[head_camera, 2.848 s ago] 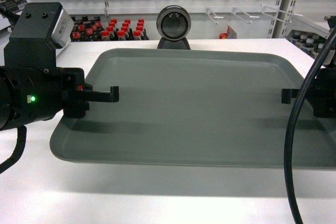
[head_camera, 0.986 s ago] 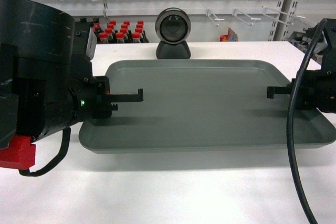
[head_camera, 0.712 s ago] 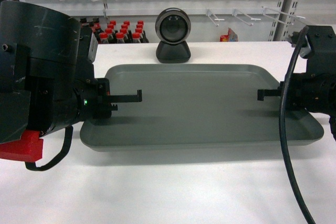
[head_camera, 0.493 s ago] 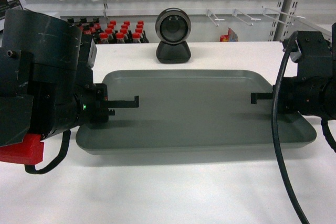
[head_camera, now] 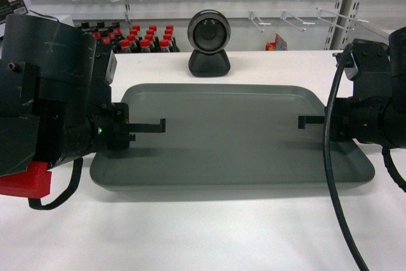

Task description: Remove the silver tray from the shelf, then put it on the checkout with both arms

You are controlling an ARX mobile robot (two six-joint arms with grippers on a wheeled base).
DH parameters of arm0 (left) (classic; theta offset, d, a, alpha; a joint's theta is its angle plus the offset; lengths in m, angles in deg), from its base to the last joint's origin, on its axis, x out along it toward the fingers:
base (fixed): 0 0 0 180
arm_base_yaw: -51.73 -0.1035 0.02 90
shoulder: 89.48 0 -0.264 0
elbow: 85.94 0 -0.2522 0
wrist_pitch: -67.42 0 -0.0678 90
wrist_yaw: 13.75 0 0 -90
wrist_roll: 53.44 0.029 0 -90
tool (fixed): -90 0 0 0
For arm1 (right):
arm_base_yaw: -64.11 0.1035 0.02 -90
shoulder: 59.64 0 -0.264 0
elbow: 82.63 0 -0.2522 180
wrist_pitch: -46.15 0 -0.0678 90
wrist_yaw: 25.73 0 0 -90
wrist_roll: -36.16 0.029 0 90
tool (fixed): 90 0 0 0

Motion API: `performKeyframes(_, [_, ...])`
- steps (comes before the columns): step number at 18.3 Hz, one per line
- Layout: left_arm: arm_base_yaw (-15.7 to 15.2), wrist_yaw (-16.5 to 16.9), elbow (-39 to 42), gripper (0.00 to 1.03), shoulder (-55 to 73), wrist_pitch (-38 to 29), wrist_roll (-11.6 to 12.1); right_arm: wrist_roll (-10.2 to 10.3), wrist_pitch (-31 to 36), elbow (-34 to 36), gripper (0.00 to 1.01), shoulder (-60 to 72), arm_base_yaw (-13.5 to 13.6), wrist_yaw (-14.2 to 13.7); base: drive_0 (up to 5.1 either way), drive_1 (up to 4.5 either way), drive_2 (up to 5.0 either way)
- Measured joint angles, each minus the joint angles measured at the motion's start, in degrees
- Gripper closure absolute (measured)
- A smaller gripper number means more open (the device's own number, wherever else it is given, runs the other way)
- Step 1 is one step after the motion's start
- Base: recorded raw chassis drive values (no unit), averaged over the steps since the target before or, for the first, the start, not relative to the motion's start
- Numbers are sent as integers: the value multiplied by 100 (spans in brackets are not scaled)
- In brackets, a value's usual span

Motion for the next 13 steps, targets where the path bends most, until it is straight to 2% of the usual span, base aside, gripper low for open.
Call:
performKeyframes(1, [2, -33, 0, 85, 0, 52, 103, -22, 24, -2, 93, 0, 0, -11, 0, 0, 0])
performKeyframes(3, [2, 26, 0, 71, 0, 48, 138, -74, 13, -7, 79, 33, 33, -103, 0, 0, 0])
performKeyframes(10, [39, 212, 2, 7, -210, 7, 101, -107, 63, -7, 14, 61, 33, -90, 0, 0, 0])
performKeyframes(11, [39, 280, 11, 3, -302, -31, 81, -103, 63, -4, 5, 57, 31, -72, 0, 0, 0])
performKeyframes(12, [39, 323, 42, 6, -461, -81, 7, -55, 57, -2, 2, 7, 28, -24, 0, 0, 0])
performKeyframes(13, [39, 396, 70, 5, -601, -114, -42, -31, 59, 11, 4, -101, 26, 9, 0, 0, 0])
